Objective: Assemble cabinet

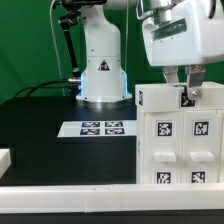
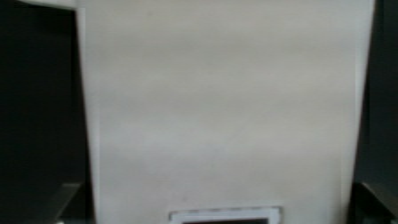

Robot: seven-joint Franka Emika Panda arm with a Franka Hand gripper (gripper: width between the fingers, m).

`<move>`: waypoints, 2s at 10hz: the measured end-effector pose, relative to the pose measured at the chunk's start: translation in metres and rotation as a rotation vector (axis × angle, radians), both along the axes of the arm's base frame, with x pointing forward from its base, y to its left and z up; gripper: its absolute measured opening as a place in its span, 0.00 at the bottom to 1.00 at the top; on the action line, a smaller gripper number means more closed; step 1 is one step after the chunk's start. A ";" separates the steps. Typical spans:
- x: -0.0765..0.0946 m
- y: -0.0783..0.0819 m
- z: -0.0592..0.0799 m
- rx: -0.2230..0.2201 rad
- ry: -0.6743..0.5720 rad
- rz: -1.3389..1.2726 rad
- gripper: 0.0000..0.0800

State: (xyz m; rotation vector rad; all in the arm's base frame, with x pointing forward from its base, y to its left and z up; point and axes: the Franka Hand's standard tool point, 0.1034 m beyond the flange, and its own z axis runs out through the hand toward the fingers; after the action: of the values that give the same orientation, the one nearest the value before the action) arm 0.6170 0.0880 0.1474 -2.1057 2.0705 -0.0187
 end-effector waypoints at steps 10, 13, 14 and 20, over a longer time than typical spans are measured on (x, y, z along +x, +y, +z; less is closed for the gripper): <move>-0.002 0.006 0.035 0.079 -0.025 -0.144 1.00; 0.001 0.013 0.051 0.089 -0.050 -0.128 1.00; 0.001 0.015 0.050 0.088 -0.051 -0.120 1.00; -0.001 0.018 0.046 0.084 -0.044 -0.108 1.00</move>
Offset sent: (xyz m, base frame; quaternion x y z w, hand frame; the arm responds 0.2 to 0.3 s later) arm -0.0002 0.0000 -0.0009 0.0068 -0.0101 0.1769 0.9842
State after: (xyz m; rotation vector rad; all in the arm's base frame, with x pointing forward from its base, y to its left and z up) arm 0.6162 0.1059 0.1930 -1.9263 2.1186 0.0058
